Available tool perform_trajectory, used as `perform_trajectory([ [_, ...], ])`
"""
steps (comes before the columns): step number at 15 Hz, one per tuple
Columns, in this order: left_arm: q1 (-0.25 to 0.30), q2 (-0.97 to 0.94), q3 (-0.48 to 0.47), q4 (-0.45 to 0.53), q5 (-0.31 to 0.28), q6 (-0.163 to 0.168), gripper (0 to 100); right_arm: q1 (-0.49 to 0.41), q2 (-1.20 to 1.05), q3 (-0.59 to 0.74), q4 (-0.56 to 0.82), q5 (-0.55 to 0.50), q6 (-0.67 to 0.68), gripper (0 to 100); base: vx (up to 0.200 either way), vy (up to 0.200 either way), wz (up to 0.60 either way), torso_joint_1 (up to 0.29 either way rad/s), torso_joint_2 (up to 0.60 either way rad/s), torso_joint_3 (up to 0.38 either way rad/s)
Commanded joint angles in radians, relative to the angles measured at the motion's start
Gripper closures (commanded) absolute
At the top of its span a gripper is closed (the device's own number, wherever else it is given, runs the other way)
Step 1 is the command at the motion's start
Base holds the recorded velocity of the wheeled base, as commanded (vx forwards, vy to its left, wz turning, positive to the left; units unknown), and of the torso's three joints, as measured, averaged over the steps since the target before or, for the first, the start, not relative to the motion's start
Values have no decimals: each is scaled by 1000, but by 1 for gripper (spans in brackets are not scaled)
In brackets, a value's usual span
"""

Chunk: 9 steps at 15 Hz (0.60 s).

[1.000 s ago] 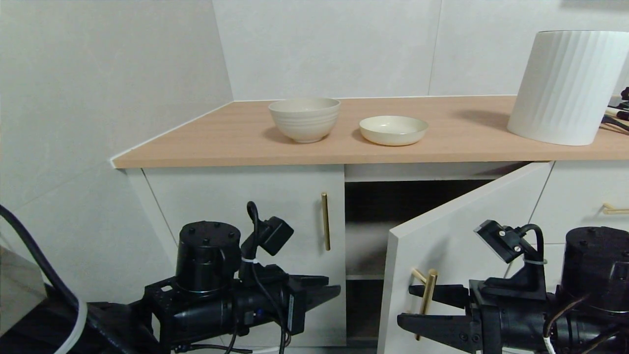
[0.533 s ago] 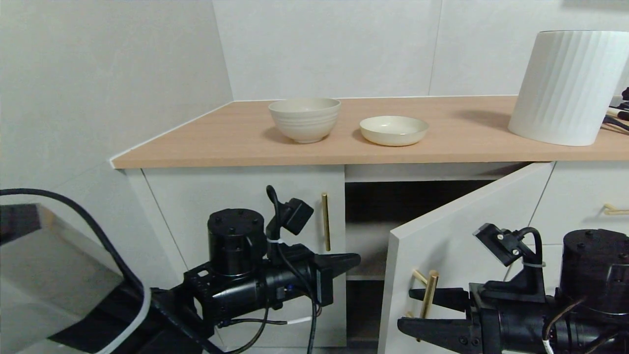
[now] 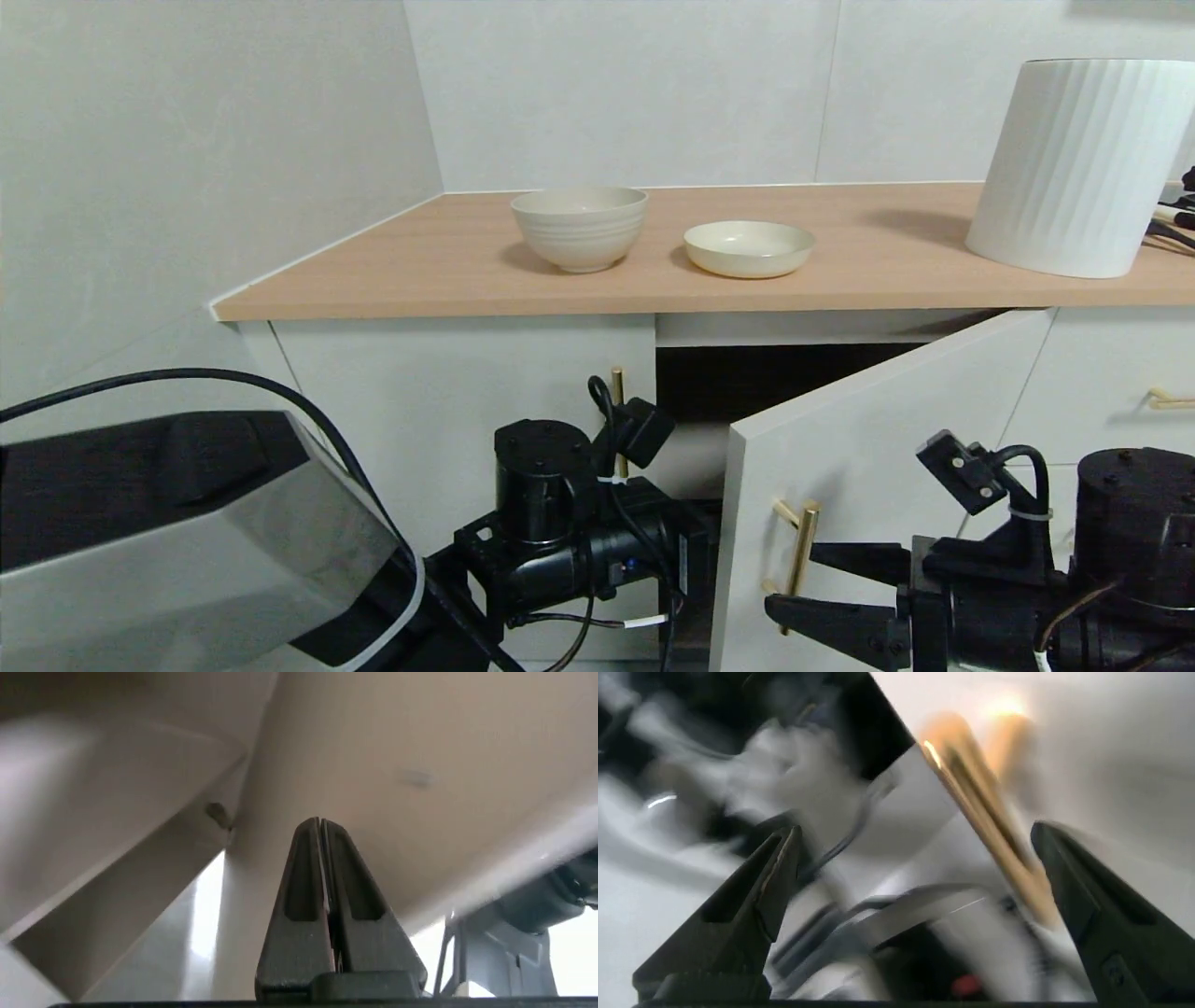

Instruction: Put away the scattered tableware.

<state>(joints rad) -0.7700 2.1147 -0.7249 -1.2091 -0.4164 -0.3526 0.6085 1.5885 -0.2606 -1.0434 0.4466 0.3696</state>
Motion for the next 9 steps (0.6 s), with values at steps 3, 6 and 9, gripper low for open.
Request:
perform_trajectory([
  [3, -20, 5, -7, 2, -1, 0, 100, -10, -120, 92, 8, -39, -8, 0, 0, 0, 0, 0, 0, 0],
  [6, -20, 2, -8, 2, -1, 0, 100, -7, -188, 162, 57, -39, -52, 0, 0, 0, 0, 0, 0, 0],
  [9, -20, -2, -13, 16, -1, 0, 100, -7, -329, 132, 324, -187, -158, 0, 0, 0, 0, 0, 0, 0],
])
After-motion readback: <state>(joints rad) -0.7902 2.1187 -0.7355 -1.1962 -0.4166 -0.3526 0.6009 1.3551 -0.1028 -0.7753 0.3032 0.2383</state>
